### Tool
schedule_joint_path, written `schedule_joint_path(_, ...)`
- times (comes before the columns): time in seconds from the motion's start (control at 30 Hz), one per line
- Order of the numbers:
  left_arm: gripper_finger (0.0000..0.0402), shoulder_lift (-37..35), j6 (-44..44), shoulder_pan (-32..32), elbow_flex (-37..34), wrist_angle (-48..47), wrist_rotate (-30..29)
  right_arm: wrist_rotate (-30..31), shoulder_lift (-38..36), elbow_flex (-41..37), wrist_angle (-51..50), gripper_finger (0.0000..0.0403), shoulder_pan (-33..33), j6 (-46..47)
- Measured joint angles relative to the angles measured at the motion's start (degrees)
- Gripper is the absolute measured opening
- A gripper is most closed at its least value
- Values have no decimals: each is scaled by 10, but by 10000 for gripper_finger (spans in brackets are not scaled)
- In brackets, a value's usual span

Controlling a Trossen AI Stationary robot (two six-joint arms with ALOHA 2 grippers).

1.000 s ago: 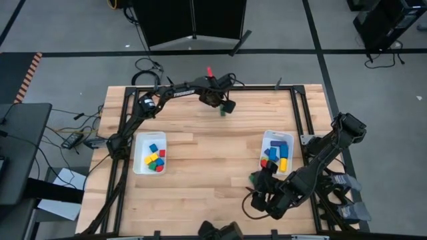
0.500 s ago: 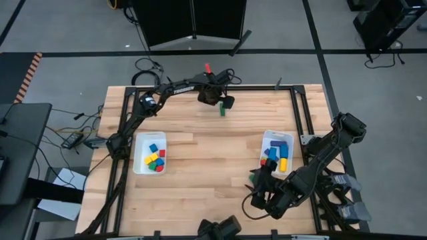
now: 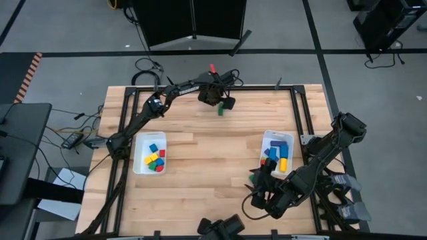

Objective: Sort blocks by size
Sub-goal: Put the blue game piece into the bin

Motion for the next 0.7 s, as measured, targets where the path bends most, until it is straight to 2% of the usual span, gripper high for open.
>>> schedule_joint_path(0.4, 219, 0, 60, -11, 1, -23, -58, 0, -1, 0, 10, 289, 0, -2)
schedule_joint_path(0.7, 183, 4, 126, -24, 1, -45, -97, 0, -1, 0, 13, 289, 0, -2)
